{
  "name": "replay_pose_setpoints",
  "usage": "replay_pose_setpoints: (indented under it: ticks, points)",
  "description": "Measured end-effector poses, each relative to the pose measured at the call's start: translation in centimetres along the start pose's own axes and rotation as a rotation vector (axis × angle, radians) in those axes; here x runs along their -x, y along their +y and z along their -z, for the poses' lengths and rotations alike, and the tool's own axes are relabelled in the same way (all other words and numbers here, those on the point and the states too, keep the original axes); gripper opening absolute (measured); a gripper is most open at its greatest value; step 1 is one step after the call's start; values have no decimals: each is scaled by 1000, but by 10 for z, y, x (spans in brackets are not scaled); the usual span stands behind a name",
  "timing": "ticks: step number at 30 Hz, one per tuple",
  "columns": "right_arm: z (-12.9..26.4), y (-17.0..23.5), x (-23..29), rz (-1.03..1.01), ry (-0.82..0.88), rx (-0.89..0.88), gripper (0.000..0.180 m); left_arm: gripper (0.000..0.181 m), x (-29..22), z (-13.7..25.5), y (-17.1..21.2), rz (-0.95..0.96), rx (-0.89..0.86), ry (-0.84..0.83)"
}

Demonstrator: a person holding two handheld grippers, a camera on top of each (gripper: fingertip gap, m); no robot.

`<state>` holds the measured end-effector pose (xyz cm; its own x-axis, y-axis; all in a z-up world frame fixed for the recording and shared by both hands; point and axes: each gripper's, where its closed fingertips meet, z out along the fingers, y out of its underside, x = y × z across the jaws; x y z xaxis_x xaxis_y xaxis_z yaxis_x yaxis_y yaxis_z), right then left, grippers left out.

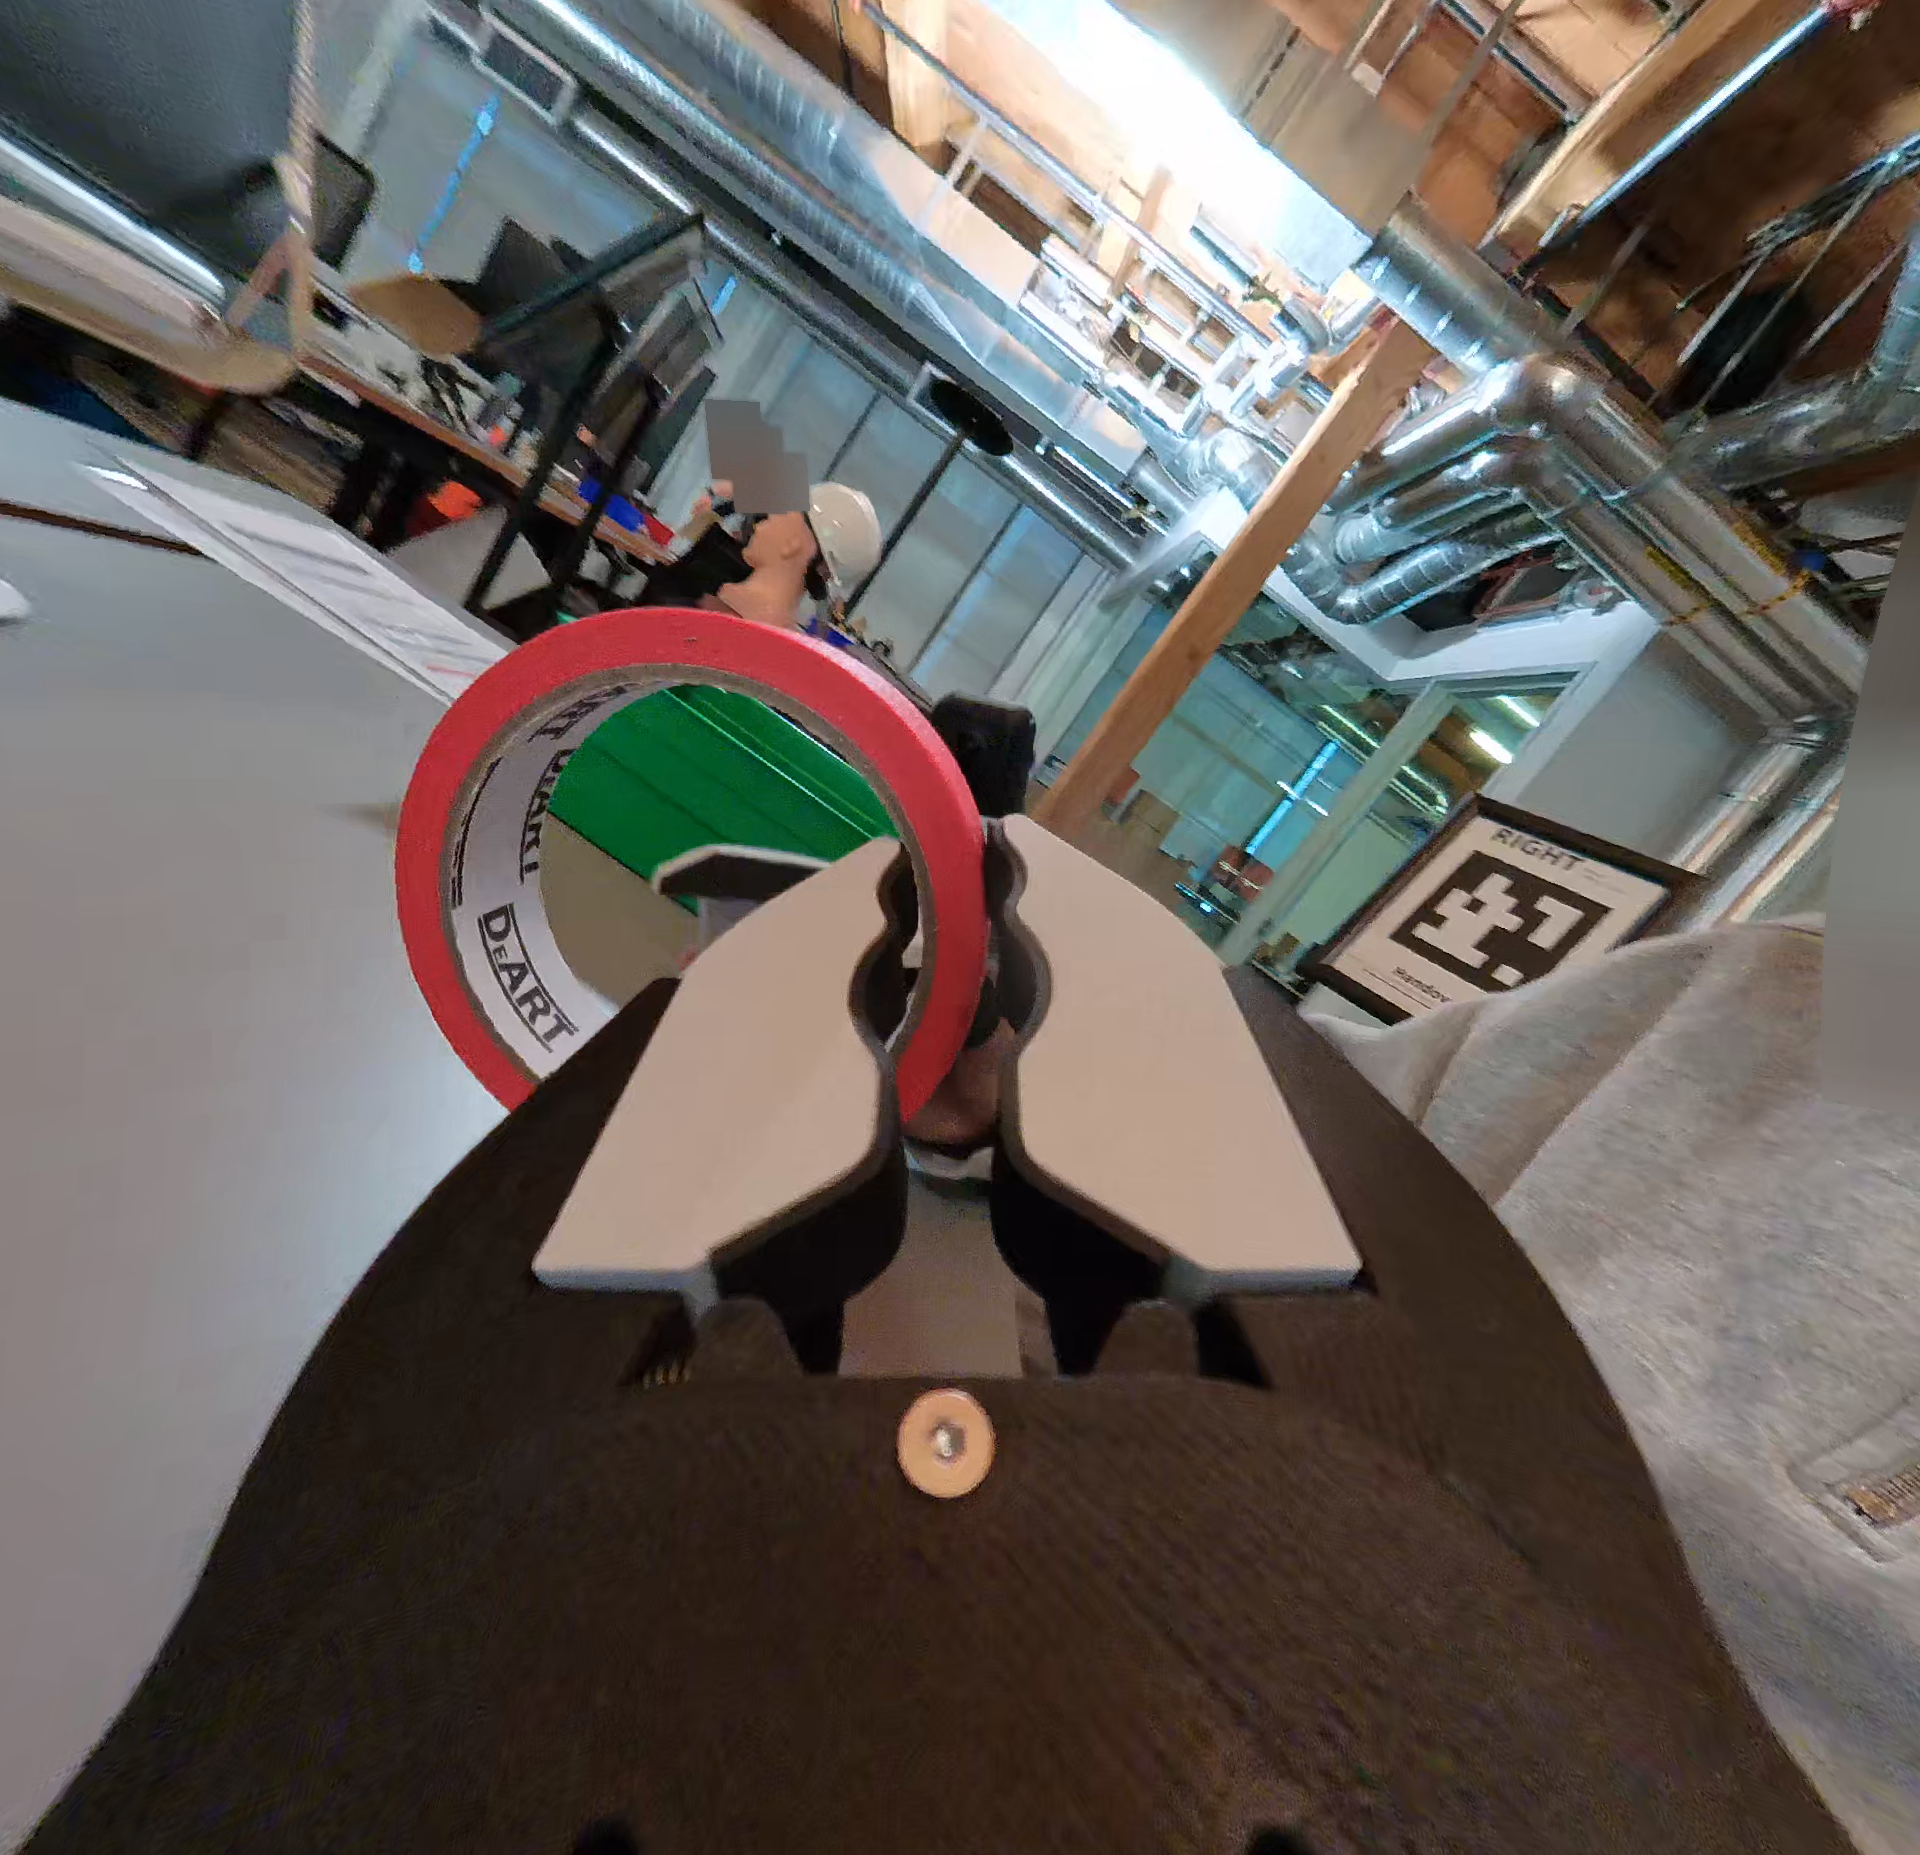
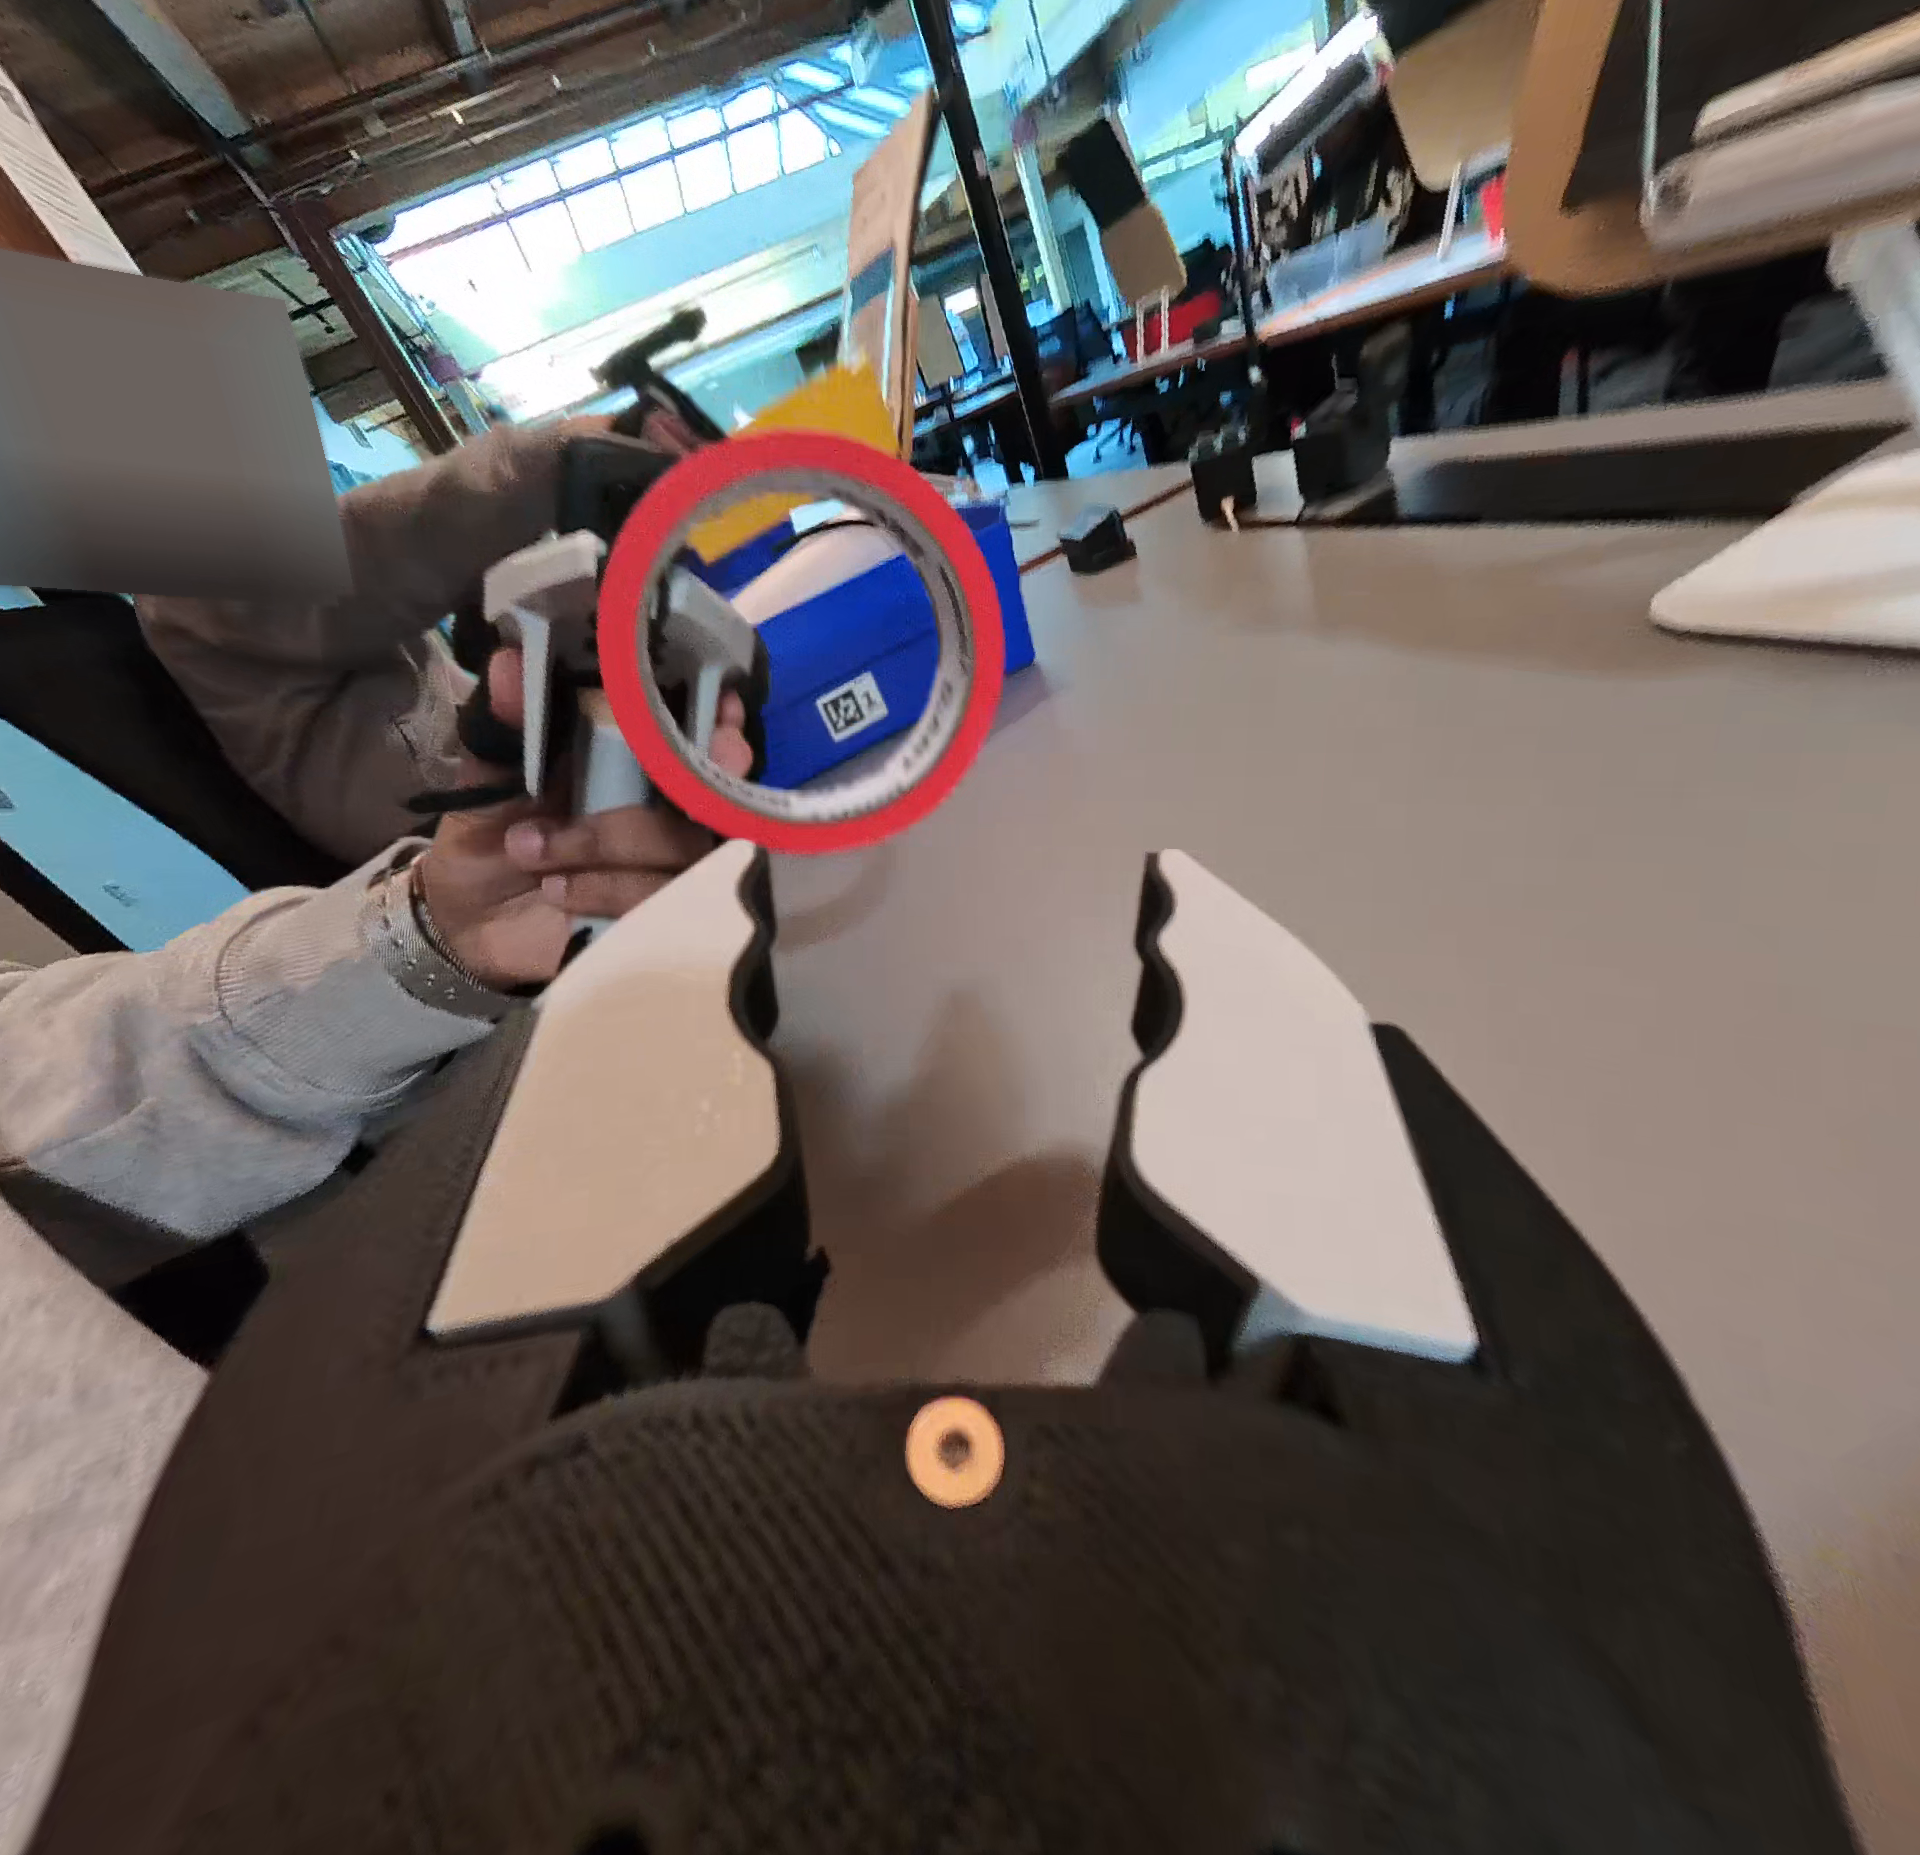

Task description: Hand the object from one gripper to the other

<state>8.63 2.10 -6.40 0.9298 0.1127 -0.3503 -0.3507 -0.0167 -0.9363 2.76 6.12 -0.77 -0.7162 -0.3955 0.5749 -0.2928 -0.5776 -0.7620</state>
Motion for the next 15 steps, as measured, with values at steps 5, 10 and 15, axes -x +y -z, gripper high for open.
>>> replay_pose_setpoints:
  ticks: [5,10,15]
  points:
    - [-6,-10,22,37,-116,-112,109,13,-4,-15,28,-5,111,51]
    - [-16,-2,40,144,-127,-82,143,13,-8,-23,45,14,161,84]
    - [-21,8,52,262,-127,-30,147,13,-15,-28,51,68,162,140]
